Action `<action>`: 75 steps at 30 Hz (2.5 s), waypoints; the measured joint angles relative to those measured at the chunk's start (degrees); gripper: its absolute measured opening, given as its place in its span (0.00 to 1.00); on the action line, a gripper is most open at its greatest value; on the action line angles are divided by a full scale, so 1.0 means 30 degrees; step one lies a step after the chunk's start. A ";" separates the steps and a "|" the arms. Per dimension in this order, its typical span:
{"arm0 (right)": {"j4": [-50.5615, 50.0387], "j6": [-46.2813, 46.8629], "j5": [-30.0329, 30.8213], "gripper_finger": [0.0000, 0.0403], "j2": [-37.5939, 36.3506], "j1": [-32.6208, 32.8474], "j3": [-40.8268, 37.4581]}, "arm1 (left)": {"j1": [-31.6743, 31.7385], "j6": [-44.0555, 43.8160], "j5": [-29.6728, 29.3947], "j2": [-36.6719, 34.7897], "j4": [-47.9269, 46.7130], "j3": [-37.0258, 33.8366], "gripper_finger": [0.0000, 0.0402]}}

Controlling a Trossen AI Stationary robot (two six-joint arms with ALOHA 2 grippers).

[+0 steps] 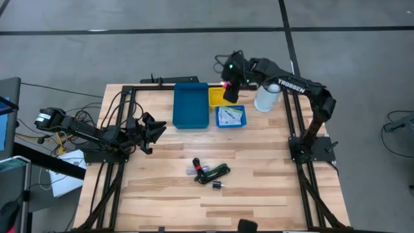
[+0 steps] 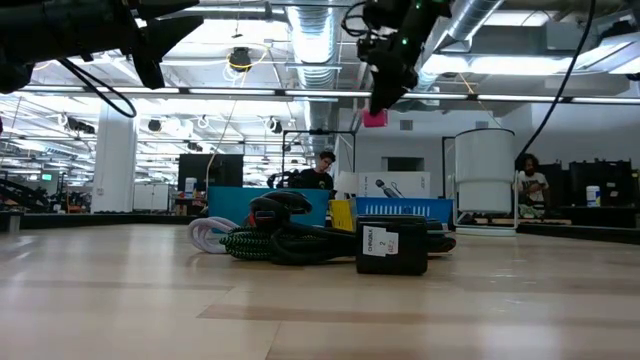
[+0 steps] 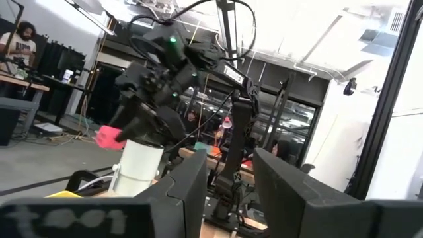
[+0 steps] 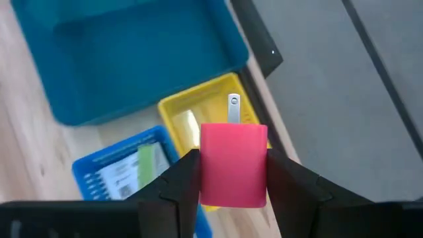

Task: Pick and place items into bin
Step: Put the pink charger adapter into the yellow bin

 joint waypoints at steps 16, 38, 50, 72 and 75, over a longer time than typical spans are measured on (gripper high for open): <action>0.3747 -0.0522 -0.5580 0.36 0.0022 -0.3153 -0.0141 | 0.0004 0.0756 -0.0004 0.0000 -0.0034 0.0000 0.28; 0.7339 -0.1310 -0.5998 0.36 0.0044 -0.4439 -0.4619 | -0.0001 0.0260 -0.0007 0.0000 -0.0576 0.0000 0.28; 1.0434 -0.1000 -0.6076 0.36 0.0036 -0.4301 -0.7267 | 0.0001 -0.0024 0.0000 0.0000 -0.0573 0.0000 0.28; 1.2191 -0.0887 -0.6417 0.40 0.2056 -0.3638 -0.8641 | 0.0003 -0.0045 -0.0004 -0.0001 -0.0666 0.0000 0.28; 1.2261 -0.0945 -0.6389 0.42 0.2385 -0.3610 -0.8620 | 0.0002 -0.0045 0.0000 -0.0002 -0.0688 0.0000 0.28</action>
